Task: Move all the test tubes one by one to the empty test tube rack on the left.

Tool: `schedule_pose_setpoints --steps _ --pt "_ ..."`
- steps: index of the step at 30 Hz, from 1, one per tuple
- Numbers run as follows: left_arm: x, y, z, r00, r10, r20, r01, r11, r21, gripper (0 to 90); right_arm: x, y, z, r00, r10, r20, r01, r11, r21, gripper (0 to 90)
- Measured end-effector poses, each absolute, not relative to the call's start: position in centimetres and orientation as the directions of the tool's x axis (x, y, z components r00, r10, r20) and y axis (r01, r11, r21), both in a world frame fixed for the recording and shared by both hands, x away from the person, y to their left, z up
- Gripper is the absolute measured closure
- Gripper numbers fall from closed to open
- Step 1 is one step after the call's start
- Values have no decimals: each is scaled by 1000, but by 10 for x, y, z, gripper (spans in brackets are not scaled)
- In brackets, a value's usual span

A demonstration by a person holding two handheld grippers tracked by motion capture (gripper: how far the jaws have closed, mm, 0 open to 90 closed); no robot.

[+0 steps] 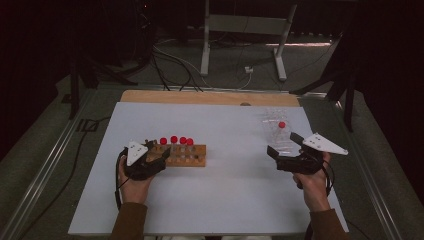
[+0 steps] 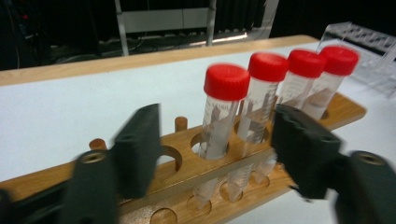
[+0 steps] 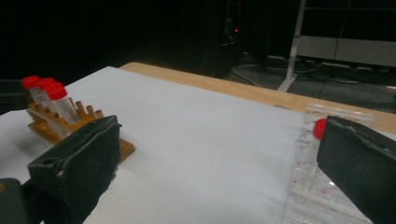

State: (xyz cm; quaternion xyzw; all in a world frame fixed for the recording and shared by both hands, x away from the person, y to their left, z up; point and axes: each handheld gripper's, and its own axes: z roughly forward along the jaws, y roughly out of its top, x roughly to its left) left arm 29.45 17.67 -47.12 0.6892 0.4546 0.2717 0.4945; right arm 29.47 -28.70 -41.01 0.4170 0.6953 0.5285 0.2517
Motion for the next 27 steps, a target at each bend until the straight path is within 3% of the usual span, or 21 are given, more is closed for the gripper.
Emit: schedule_pose_setpoints --steps 3,9,12,27 --pt "290 179 -466 435 896 -87 346 -77 935 185 296 -289 -405 -517 852 86 304 89 948 0" --pt "283 184 -458 451 887 -98 327 -62 943 143 302 -293 -398 -497 864 80 285 75 956 0" --pt "283 185 -457 448 888 -104 336 -59 940 20 308 -296 -397 -479 875 75 292 78 953 0" --pt "282 191 -453 431 893 -127 343 -32 939 5 346 -302 -406 -409 911 59 329 86 940 0"
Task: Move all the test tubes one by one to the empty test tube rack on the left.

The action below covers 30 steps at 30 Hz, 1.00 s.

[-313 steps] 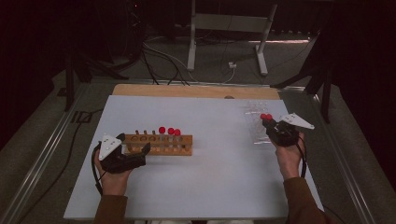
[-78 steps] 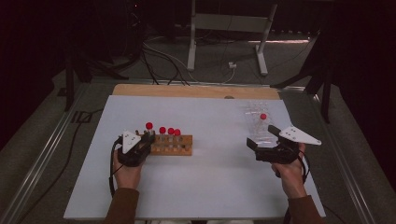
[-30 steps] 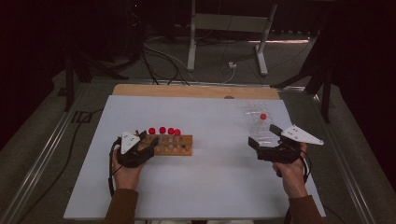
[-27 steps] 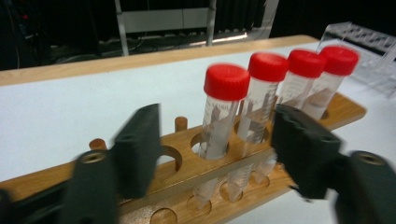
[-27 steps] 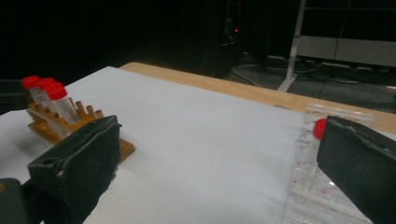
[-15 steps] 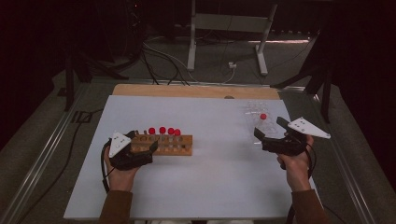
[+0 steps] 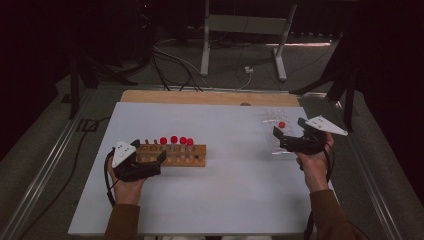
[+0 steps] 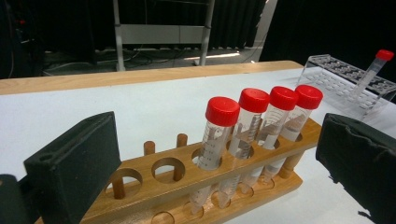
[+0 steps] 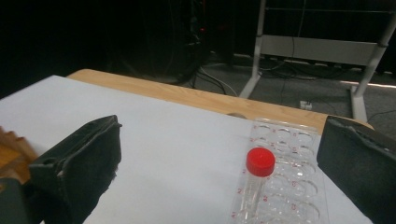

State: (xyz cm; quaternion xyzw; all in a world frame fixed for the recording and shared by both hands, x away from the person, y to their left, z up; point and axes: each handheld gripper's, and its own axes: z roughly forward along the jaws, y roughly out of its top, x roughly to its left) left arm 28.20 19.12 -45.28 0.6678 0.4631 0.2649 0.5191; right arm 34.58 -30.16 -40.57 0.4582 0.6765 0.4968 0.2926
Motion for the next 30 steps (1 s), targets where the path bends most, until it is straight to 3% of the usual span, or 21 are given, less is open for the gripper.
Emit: schedule_pose_setpoints --steps 12,17,22,30 --pt "283 191 -454 426 895 -135 346 -23 938 6 374 -306 -426 -354 933 69 407 87 909 86" --pt "283 189 -454 428 894 -134 348 -26 937 6 383 -309 -437 -334 939 78 446 84 891 205" --pt "284 189 -455 426 894 -137 351 -24 936 6 387 -310 -446 -328 942 75 461 90 883 427" --pt "284 190 -456 424 895 -137 352 -23 936 6 393 -309 -456 -319 944 83 494 91 865 577"
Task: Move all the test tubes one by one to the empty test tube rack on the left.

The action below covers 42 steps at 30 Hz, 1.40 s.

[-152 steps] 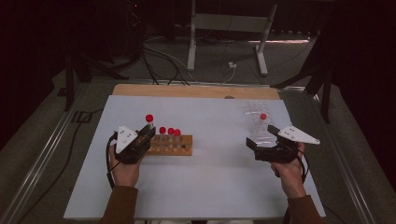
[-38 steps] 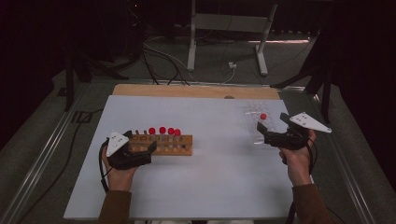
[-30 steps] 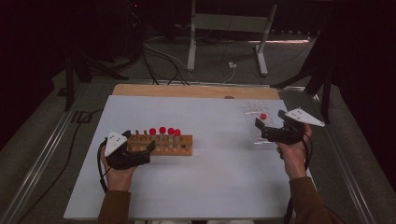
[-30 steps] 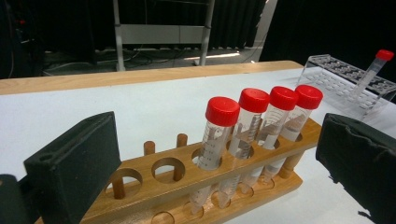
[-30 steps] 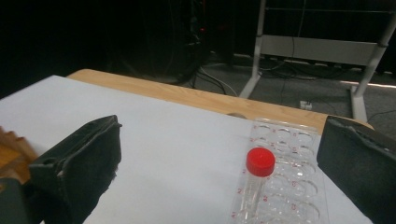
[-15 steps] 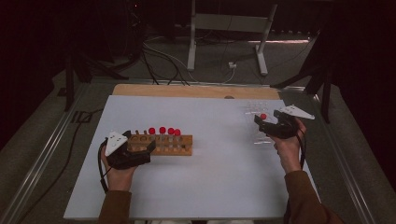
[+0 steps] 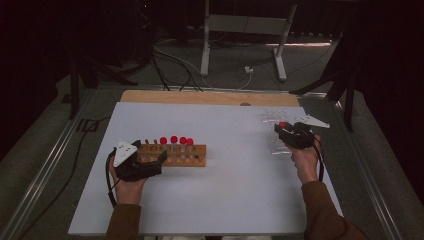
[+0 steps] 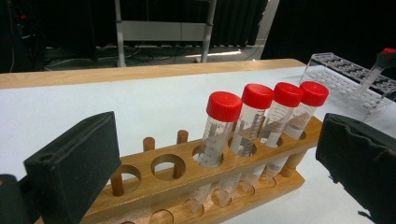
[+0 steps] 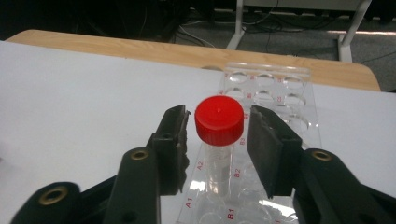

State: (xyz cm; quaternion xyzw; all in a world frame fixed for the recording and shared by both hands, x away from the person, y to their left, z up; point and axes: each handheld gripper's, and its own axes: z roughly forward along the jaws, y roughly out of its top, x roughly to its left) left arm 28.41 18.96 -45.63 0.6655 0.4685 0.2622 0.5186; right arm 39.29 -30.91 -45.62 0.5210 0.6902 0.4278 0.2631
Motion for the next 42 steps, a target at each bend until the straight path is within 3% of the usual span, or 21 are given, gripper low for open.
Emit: schedule_pose_setpoints --steps 13,42 --pt "283 190 -456 417 899 -131 350 -25 937 6 396 -308 -462 -316 946 73 521 109 847 726" --pt "283 191 -457 417 899 -131 354 -28 935 6 390 -312 -435 -330 943 45 459 119 880 741"
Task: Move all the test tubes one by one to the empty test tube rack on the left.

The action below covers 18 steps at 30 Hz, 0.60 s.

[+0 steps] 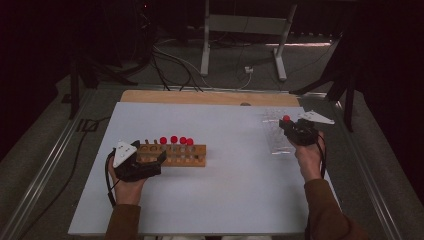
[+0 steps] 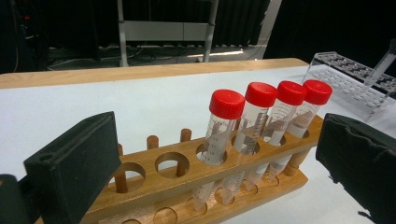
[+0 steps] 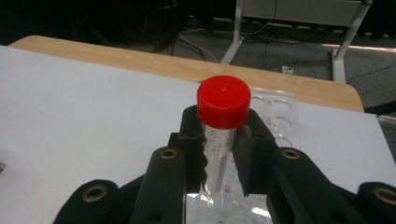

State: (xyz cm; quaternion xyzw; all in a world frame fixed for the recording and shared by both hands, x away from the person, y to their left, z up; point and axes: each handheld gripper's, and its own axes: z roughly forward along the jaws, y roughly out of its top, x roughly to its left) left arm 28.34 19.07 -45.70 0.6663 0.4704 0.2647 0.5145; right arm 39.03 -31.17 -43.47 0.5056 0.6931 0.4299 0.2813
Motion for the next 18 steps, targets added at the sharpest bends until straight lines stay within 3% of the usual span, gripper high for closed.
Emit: schedule_pose_setpoints --steps 18 --pt "284 191 -457 419 899 -130 354 -29 935 5 387 -317 -417 -329 943 42 437 112 893 741"
